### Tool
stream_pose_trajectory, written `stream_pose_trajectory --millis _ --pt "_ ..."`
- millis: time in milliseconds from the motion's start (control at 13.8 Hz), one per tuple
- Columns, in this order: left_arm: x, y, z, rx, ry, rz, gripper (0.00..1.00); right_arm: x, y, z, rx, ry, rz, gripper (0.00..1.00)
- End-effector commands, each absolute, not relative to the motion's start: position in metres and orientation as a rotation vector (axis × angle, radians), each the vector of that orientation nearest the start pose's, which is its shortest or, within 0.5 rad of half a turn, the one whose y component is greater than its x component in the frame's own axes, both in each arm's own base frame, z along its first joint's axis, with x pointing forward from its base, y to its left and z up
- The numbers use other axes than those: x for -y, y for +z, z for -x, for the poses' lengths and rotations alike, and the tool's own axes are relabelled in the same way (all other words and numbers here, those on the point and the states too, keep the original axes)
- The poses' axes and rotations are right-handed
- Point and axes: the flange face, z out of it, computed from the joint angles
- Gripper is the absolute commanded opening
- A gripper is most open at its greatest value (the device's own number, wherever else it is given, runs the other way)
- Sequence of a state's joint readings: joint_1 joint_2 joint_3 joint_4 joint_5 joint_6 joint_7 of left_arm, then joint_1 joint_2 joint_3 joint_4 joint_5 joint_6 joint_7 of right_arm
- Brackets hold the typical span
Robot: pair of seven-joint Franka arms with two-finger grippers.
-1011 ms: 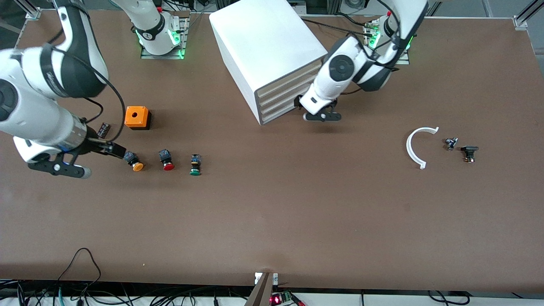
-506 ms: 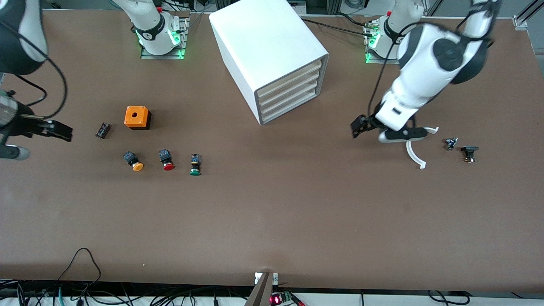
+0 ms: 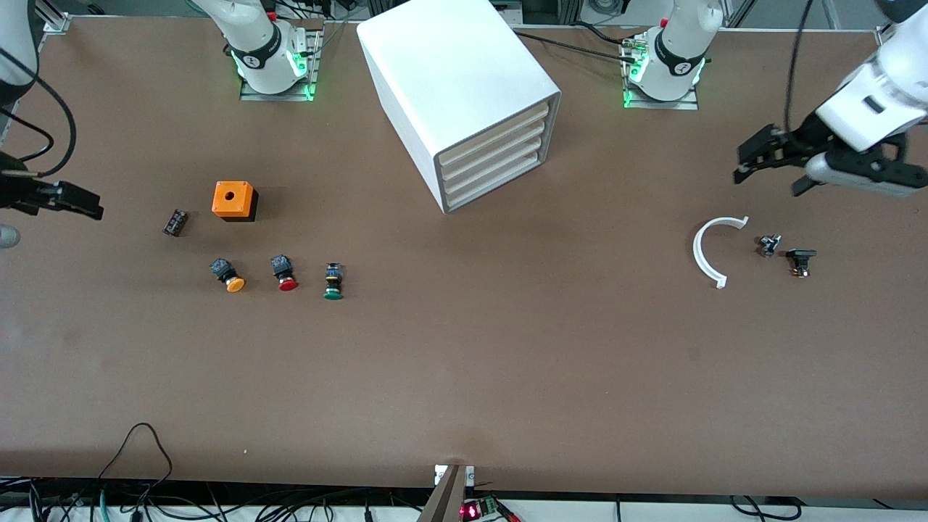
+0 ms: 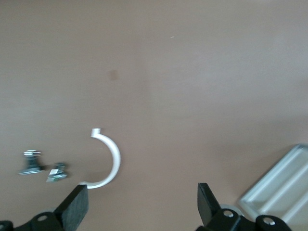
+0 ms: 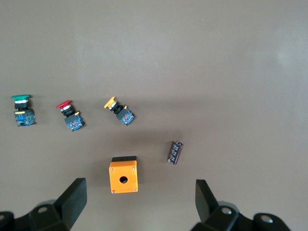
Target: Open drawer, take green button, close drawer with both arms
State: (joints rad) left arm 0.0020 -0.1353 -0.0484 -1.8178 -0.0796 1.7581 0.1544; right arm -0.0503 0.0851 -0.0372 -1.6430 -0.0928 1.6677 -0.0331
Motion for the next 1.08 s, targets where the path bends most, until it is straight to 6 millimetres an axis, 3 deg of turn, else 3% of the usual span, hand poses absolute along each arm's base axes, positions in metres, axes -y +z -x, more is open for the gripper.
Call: stream_pose_trajectory --millis 0,144,433,1011 --pt "0.0476 0.6188 -0.5168 -0.426 -0.092 3.071 1.00 0.0556 0.5481 -0.5340 -0.187 0.084 3.210 1.00" --pt "0.0572 0.6135 -0.5187 -0.450 -0.061 3.068 1.00 0.0548 0.5495 -0.5335 -0.181 0.092 3.210 1.00" --pt "0.0523 0.6151 -0.5197 -0.434 -0.051 3.072 1.00 0.0544 0.5508 -0.5323 -0.150 0.095 3.208 1.00" --pt "0.0496 0.6213 -0.5165 -0.231 -0.012 3.107 1.00 0.0535 0.5529 -0.5298 -0.124 0.095 3.191 1.00"
